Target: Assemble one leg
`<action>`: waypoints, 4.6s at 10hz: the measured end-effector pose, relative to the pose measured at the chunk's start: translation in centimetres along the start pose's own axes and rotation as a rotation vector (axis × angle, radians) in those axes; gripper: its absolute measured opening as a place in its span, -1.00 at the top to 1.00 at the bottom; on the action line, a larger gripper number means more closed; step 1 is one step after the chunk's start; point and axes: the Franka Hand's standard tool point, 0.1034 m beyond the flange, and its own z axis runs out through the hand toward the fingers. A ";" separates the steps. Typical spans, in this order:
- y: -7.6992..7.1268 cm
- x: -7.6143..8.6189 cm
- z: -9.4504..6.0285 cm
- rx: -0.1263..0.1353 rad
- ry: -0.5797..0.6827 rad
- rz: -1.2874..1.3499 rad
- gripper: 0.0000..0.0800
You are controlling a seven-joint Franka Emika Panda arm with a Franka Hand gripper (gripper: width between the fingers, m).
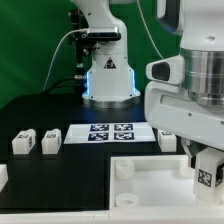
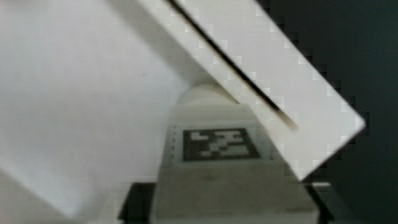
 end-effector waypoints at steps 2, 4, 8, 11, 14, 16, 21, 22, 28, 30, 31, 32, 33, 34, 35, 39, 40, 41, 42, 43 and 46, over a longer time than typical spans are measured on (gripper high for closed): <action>0.1 -0.5 0.1 0.049 -0.017 0.365 0.27; -0.1 -0.9 0.1 0.089 -0.035 0.669 0.27; -0.1 -1.0 0.1 0.124 -0.045 0.846 0.04; 0.1 -0.9 0.3 0.121 -0.030 0.632 -0.57; 0.0 -1.0 0.0 0.096 0.011 0.097 -0.62; 0.1 -0.8 0.0 0.094 0.024 -0.114 -0.62; -0.4 0.0 0.0 0.065 0.045 -0.458 -0.51; -0.3 0.0 0.0 0.066 0.044 -0.436 -0.14; 0.1 -0.2 0.2 0.062 0.007 0.435 0.25; 0.0 -0.5 0.2 0.095 -0.035 0.802 0.26; 0.0 -0.5 0.3 0.099 -0.048 0.898 0.26; -0.1 -0.6 0.3 0.100 -0.056 0.942 0.26; 0.0 -0.6 0.2 0.101 -0.054 0.910 0.26; 0.0 -0.6 0.3 0.101 -0.053 0.889 0.26; 0.0 -0.6 0.3 0.100 -0.053 0.887 0.03; -0.1 -0.3 0.2 0.109 -0.028 0.518 -0.60; -0.1 -0.4 0.2 0.108 -0.017 0.341 -0.60; -0.1 -0.9 0.2 0.106 -0.014 0.280 -0.62; -0.1 -0.7 0.2 0.105 -0.006 0.177 -0.62; 0.0 -0.6 0.2 0.103 0.001 0.097 -0.62; -1.5 -0.4 0.2 -0.009 0.015 -0.440 -0.62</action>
Offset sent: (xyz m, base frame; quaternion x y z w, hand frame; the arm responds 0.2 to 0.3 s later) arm 0.0031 0.0136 -0.0042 0.0652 -0.0250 0.2899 0.9545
